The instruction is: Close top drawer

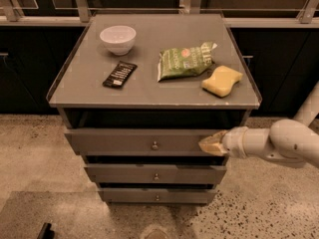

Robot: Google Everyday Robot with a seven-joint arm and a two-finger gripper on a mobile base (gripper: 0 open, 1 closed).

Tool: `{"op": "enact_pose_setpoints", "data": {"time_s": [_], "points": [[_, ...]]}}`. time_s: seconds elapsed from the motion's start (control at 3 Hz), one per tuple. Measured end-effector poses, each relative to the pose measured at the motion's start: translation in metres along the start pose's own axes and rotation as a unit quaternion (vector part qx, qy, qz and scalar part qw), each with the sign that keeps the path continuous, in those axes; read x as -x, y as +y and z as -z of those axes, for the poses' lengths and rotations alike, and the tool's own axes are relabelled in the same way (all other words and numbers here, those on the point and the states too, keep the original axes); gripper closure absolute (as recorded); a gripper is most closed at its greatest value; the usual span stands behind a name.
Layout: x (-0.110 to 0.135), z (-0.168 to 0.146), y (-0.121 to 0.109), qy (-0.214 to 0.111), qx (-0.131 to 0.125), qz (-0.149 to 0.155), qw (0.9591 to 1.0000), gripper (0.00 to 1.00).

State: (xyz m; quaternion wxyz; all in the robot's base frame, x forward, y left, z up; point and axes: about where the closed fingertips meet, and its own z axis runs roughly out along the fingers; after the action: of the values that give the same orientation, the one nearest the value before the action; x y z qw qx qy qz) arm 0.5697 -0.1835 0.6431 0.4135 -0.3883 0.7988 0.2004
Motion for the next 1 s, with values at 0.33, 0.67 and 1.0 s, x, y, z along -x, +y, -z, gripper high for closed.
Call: {"op": "enact_pose_setpoints", "data": {"time_s": [0.33,0.67,1.0], "points": [[-0.001,0.001,0.004,0.0,0.0,0.0,1.0,1.0],[-0.005,0.004,0.003,0.011,-0.005,-0.001,0.9999,1.0],[-0.019,0.049,0.009,0.016,-0.059,-0.043,0.9972,1.0]]}}
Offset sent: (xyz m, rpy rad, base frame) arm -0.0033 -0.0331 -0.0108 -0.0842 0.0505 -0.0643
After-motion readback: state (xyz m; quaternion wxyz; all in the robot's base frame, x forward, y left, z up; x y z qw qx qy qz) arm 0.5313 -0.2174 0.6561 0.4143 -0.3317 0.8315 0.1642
